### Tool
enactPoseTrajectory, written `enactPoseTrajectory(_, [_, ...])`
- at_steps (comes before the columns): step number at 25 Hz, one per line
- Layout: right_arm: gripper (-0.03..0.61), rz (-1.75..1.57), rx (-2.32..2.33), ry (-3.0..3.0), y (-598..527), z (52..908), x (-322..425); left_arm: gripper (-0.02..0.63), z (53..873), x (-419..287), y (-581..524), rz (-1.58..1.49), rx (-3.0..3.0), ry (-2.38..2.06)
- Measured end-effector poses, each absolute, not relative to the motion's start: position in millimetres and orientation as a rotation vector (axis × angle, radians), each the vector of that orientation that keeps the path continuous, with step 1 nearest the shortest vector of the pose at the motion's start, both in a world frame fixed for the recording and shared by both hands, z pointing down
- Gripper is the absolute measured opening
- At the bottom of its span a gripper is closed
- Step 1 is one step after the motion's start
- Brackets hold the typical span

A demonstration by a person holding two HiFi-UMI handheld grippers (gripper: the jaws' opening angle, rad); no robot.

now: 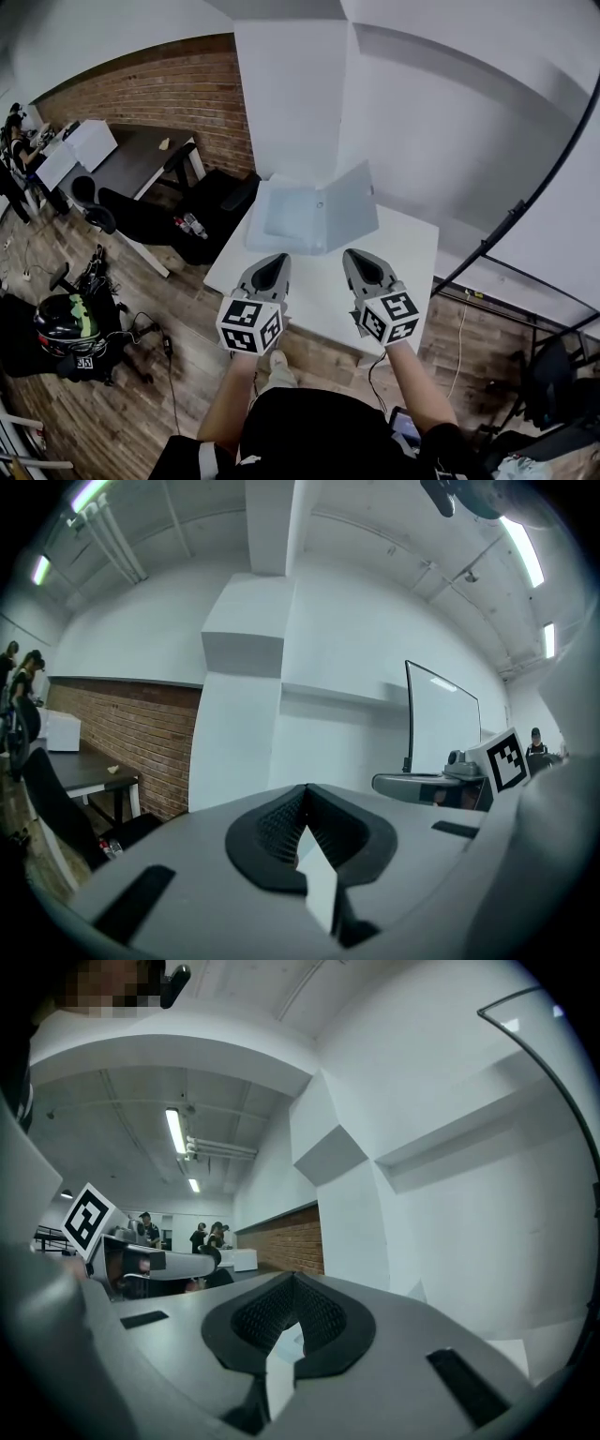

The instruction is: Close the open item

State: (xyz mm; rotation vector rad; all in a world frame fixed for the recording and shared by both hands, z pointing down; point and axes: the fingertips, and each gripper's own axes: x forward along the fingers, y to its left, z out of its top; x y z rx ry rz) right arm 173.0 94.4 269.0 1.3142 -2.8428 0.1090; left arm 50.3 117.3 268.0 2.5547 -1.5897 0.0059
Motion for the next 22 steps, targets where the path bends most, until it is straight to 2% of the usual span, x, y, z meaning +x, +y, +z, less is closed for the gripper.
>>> enactPoseTrajectory(22, [0.038,0.246,1.464,-2.672,-53.1,288.1,92.5,0.011,286.5,-28.6,-37.7,0.072,2.566,-1.373])
